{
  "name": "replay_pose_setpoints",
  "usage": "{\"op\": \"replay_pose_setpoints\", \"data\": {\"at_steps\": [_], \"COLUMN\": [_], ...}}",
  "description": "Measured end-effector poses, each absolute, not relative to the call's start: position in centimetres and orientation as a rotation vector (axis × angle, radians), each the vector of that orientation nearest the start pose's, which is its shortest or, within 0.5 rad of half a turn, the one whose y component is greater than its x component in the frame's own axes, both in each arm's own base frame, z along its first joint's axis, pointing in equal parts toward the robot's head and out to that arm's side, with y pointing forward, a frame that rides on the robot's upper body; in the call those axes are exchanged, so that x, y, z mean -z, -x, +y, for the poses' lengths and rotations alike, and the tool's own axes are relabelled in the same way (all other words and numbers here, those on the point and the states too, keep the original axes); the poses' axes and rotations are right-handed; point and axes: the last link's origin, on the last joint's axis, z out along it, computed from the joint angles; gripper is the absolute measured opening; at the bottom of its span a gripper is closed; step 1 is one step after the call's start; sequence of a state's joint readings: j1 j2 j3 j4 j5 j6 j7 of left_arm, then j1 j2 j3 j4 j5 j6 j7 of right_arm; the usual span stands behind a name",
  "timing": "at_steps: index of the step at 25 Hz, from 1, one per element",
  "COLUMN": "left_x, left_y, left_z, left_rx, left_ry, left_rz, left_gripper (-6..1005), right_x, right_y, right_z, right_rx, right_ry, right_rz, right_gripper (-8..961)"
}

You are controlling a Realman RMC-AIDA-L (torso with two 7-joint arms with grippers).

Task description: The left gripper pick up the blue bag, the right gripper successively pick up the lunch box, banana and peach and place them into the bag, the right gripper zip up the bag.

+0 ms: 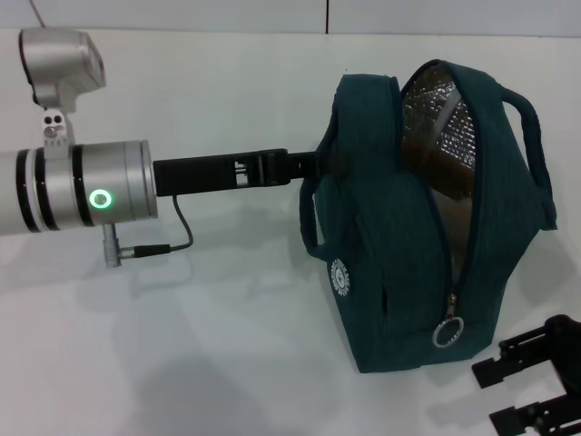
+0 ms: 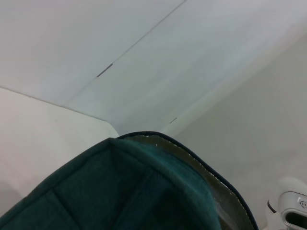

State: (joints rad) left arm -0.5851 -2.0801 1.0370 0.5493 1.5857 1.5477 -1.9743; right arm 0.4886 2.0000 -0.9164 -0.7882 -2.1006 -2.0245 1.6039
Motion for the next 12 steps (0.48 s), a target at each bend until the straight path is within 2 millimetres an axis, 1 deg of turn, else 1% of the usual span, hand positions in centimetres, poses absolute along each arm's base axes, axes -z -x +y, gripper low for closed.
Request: {"op": "replay_pose_setpoints", "data": {"at_steps": [4, 8, 10, 12], "left_x": [3.3, 3.4, 3.4, 3.4], "left_y": [20.1, 20.1, 20.1, 20.1], "left_z": [33.2, 33.2, 33.1, 33.1], "left_rx": [1.103, 1.105, 1.106, 1.108], "left_ry": [2.692, 2.689, 2.689, 2.691], "left_rz": [-1.465, -1.474, -1.477, -1.479], "left_gripper": [65, 66, 66, 66], "right_x": [-2.4, -1.4, -0.9, -0.5], "right_y": [-26.1, -26.6, -26.5, -26.3], "right_z": [26.7, 27.1, 27.2, 27.4], "right_rx": [-0.462, -0.399, -0.404, -0.449], "right_ry": [3.267, 3.228, 3.218, 3.211], "right_rz": [0.789, 0.809, 0.792, 0.756], "right_gripper": [572, 569, 567, 566]}}
